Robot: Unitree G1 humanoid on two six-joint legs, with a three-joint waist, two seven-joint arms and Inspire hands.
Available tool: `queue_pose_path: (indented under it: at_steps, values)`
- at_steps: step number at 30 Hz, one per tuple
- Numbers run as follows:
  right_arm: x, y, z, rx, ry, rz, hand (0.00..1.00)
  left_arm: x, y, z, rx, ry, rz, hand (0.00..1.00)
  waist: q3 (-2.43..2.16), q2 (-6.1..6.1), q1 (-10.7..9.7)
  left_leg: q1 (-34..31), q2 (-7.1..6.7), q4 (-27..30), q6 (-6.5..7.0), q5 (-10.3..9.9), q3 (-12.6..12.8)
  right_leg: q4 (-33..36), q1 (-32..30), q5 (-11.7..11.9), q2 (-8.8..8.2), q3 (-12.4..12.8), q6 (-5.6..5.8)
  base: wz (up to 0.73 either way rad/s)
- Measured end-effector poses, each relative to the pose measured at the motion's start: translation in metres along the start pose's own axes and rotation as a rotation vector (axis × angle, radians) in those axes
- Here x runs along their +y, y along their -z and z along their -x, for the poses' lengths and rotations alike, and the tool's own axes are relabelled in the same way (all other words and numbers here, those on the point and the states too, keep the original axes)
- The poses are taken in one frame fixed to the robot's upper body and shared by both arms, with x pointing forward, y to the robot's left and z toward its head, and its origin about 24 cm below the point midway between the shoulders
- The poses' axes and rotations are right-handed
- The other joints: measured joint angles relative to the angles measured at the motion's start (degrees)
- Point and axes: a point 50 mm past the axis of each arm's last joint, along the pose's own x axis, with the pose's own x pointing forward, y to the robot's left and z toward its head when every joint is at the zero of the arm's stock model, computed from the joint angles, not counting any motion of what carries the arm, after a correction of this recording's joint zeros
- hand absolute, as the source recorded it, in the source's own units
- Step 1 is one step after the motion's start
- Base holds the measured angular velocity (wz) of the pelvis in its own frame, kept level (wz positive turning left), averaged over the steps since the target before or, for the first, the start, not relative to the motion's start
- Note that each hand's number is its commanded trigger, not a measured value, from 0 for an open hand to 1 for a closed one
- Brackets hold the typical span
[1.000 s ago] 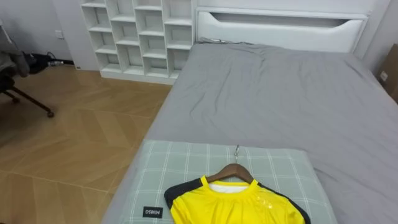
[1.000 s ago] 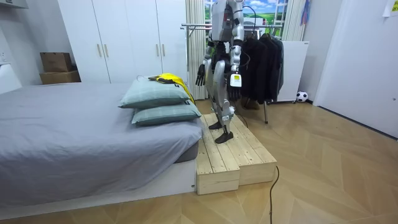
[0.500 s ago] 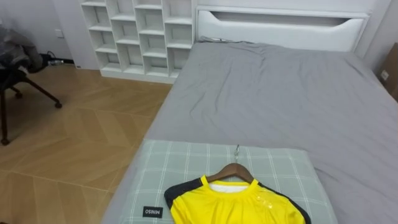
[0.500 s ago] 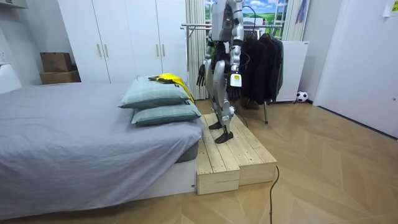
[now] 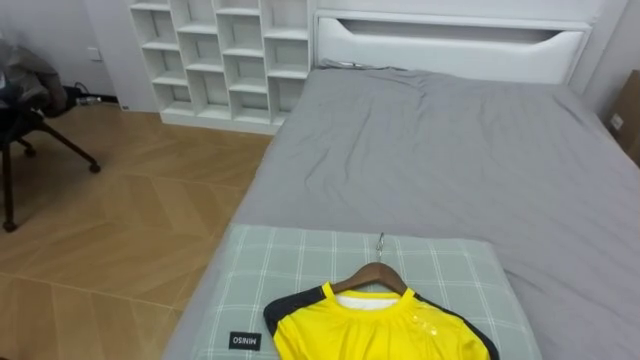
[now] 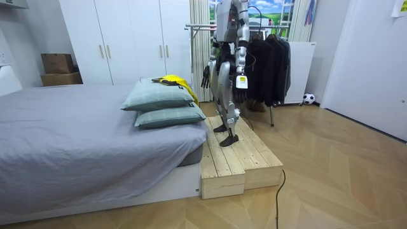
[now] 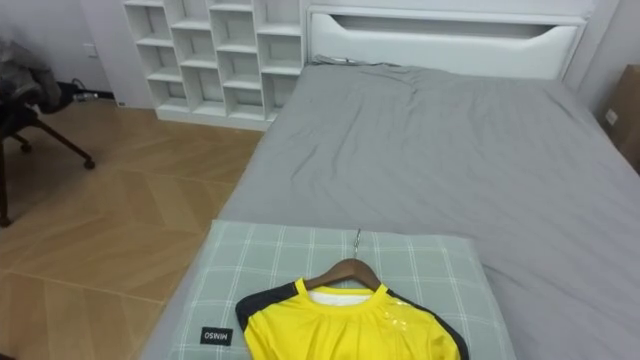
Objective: Hang clothes
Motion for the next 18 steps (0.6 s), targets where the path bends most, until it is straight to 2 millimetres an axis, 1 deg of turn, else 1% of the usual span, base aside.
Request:
queue_pose_path:
  at_steps: [6, 18]
  values:
    - [0.0005, -0.0022, -0.0003, -0.003, -0.001, 0.009, 0.0, -0.001, -0.0012, 0.0, 0.005, 0.004, 0.017, 0.0, -0.01, 0.07, -0.1, 0.0, -0.01, -0.1, 0.0, 0.0, 0.0, -0.1, 0.0, 0.0, 0.01, 0.0, 0.0, 0.0]
    - [0.0004, -0.0062, -0.0008, 0.005, 0.002, 0.051, 0.0, -0.0007, 0.0009, 0.0002, 0.027, -0.015, 0.094, 0.0, -0.18, 0.36, -0.2, 0.0, -0.04, -0.2, 0.0, 0.0, -0.2, 0.0, 0.0, 0.0, -0.02, -0.2, 0.0, 0.0]
